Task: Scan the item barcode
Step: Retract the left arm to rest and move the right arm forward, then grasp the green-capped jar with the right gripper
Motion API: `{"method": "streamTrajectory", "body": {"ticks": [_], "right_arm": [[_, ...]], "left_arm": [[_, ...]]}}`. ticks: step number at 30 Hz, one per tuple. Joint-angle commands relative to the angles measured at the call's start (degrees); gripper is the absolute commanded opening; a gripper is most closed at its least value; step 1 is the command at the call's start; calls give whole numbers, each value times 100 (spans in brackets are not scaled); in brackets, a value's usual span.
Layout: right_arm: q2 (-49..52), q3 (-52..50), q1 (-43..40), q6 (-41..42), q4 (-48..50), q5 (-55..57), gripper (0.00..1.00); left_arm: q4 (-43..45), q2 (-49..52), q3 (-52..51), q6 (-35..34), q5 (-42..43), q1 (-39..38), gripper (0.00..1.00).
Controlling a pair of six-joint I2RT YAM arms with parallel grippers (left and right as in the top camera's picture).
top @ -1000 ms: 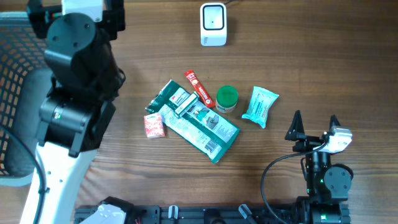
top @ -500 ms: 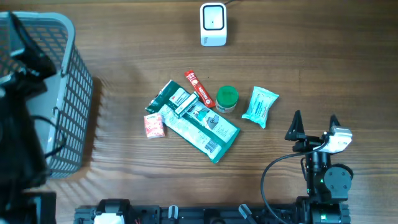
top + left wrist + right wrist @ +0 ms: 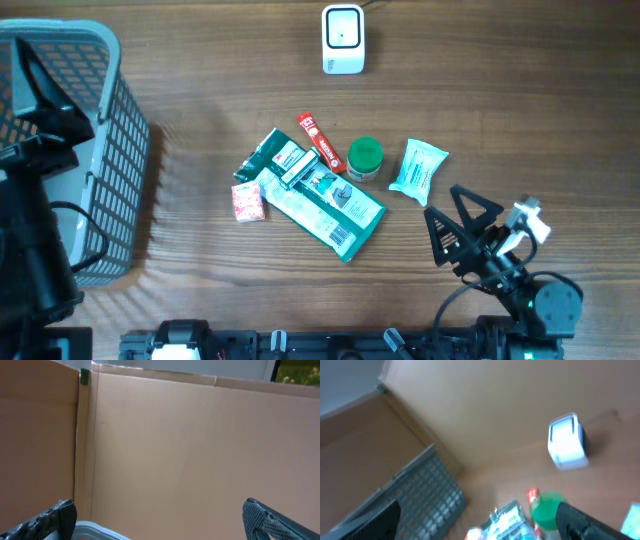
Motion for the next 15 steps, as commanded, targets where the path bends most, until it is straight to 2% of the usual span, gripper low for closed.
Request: {"method": "streamTrajectory", "body": {"ticks": [1,3,5,7,11,13,14,15], "right_arm": [[695,1189,-7,-1147,-1547,236,99],[1794,2326,-7,-1829,-2470,549,100],[2704,3119,-7,-2149,-2942,566,99],[3930,4181,4,-2391,-3941,791,100],[5766,6190,444,-2658,-5956,1353,100],[6247,6693,634,-2638,-6098,662,100],[6457,6763,697,-2643,-5993,-101,100],[6645,6760,697,-2594,-5965,-306,100]], "left_arm": [[289,-330,-470,-72,90,42,100],[520,-763,-859,-72,87,42,100],[640,-1130,-1110,-72,83,42,100],[793,-1631,-1397,-72,42,42,100],[1082,-2632,-1843,-70,42,42,100],[1224,-3077,-2052,-70,42,42,100],[1263,-3359,-2184,-70,42,42,100],[1287,-3582,-2280,-72,42,42,100]]}}
